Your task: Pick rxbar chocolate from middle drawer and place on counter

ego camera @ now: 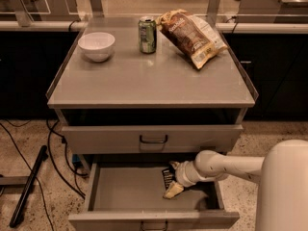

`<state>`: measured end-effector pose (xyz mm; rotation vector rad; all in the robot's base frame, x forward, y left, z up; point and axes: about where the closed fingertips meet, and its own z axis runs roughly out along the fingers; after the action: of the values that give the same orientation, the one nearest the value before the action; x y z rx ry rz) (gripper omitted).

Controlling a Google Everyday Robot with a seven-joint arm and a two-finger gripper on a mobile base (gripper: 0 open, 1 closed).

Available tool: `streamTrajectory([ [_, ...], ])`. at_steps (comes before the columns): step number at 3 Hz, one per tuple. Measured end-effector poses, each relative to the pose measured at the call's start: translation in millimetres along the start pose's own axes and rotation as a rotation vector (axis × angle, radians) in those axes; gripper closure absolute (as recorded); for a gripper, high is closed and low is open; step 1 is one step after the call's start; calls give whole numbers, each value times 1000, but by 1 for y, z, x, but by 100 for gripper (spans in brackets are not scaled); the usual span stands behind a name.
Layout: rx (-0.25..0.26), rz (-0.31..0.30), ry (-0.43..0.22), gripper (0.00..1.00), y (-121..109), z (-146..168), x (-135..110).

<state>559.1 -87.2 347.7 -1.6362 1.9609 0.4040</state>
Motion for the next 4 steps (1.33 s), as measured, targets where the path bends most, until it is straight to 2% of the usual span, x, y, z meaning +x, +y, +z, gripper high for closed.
streamTrajectory([
  [2,-31,51,30,17,-1,4,12],
  [3,-44,72,48,21,0,2,19],
  [4,-51,83,58,43,0,2,23],
])
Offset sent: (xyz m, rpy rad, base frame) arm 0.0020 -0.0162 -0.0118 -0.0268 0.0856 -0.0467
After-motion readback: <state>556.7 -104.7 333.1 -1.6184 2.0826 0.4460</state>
